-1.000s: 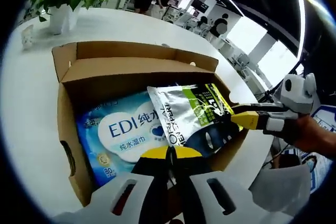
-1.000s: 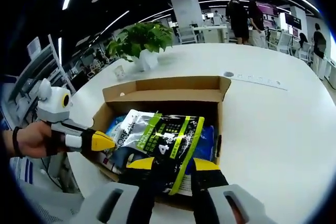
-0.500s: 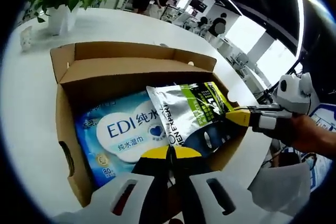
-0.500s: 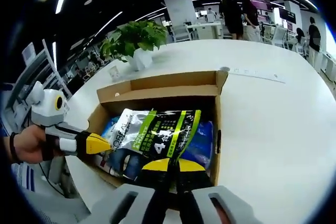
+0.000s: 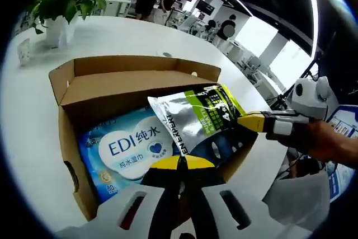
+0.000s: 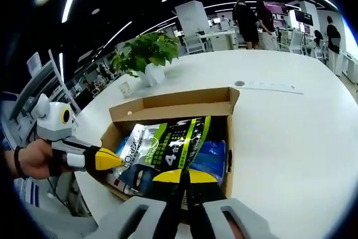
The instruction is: Operate the shoe box by opening the lid, removing the specified soft item, and placing it in the target area until the item is outside and the box remains undamaged.
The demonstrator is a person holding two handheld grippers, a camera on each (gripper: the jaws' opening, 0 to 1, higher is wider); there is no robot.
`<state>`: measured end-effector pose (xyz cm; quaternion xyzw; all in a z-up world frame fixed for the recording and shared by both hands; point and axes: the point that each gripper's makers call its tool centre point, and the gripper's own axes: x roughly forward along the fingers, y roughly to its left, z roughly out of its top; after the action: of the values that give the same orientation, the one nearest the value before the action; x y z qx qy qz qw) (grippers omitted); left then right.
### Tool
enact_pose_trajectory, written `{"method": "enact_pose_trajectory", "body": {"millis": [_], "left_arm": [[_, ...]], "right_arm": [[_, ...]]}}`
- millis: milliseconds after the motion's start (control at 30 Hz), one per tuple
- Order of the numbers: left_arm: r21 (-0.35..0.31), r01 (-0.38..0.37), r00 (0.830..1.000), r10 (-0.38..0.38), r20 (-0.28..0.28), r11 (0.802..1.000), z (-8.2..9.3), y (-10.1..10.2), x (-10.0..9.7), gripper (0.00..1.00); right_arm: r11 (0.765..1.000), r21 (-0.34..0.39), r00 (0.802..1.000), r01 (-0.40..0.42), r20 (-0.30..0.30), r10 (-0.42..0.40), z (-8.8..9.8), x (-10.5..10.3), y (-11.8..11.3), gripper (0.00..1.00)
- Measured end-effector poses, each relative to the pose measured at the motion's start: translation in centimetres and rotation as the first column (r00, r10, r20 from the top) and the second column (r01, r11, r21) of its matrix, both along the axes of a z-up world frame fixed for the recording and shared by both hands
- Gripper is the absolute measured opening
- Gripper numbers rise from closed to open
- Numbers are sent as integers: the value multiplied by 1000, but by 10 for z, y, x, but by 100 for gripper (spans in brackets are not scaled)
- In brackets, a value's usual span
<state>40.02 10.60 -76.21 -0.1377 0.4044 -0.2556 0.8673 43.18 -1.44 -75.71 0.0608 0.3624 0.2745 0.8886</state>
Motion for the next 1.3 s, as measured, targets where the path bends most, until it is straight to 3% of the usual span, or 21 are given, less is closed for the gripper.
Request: {"method": "enact_pose_trajectory", "body": {"millis": [600,967,1300], "left_arm": [[-14,50,996,-49,68,999,31,-25,6,0],[-3,118,990,-117,80,993,38,-63,6,0],[5,180,981,-180,72,984,34,-104,4,0]], "right_arm": [[999,21,998,43,41,-43,24,-5,-28,0],[995,23,994,98,47,-99,26,-11,-67,0],[987,21,986,159,37,-160,19,-21,-110,0]]}}
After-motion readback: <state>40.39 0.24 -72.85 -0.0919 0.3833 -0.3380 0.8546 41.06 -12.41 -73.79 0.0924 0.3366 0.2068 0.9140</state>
